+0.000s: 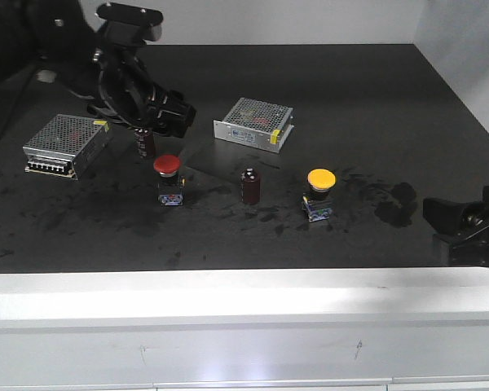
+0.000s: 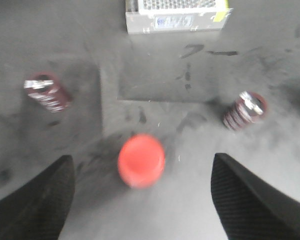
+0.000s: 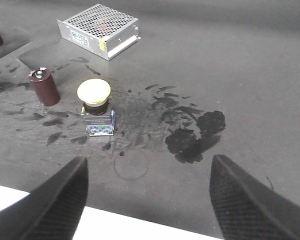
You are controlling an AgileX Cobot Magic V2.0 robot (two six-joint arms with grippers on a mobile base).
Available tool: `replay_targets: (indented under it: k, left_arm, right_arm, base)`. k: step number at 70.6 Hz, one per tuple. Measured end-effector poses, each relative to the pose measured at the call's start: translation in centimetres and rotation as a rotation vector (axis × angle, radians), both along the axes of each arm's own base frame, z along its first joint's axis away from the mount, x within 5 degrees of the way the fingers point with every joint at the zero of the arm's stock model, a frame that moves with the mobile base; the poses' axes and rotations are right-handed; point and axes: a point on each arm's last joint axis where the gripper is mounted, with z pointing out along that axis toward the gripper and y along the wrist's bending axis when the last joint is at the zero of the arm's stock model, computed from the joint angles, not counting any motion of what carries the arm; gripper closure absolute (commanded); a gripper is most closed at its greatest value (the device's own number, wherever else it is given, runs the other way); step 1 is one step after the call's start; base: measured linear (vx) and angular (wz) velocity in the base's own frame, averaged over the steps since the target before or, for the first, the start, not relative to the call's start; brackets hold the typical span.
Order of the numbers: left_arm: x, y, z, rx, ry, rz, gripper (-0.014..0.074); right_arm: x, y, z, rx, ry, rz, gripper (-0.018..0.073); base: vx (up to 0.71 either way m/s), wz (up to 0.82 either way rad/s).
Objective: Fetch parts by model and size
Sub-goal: 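Reach the left gripper down over the red-capped push-button switch, then grasp the red-capped switch with the left gripper and lift it away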
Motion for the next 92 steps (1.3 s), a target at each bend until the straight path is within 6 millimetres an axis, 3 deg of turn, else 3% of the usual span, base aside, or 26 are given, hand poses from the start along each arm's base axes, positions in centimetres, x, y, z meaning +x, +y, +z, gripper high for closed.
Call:
replay_targets:
  k: [23,48,66,77,92]
  left_arm:
    - [2.9,-0.8,-3.3,0.06,0.121,0.044,0.0053]
    - [3.5,-1.2,-5.7,0.069,0.212,0.05,0.0057]
    - [3.8,-1.7,-7.4,0.053,0.271,0.051,0.0129]
    - [4.1,-1.8,-8.5,0.052,0.297,0.069,0.0249]
    - [3.9,-1.8,-7.7,0.04,0.281,0.07,0.0533]
  right_arm:
    - [0.0,0.0,0.0,0.0,0.0,0.0,0.0062]
    - [0.0,0.0,0.0,0.0,-0.001,0.0,0.0062]
    - [0.0,0.0,0.0,0.0,-0.001,0.0,0.0062]
    - [0.0,0.0,0.0,0.0,0.0,0.0,0.0062]
    - [0.0,0.0,0.0,-0.001,0.004,0.0,0.0062]
  base:
    - [0.0,0.0]
    - [0.0,0.0]
    - [0.0,0.0]
    - [0.0,0.0]
    - [0.0,0.0]
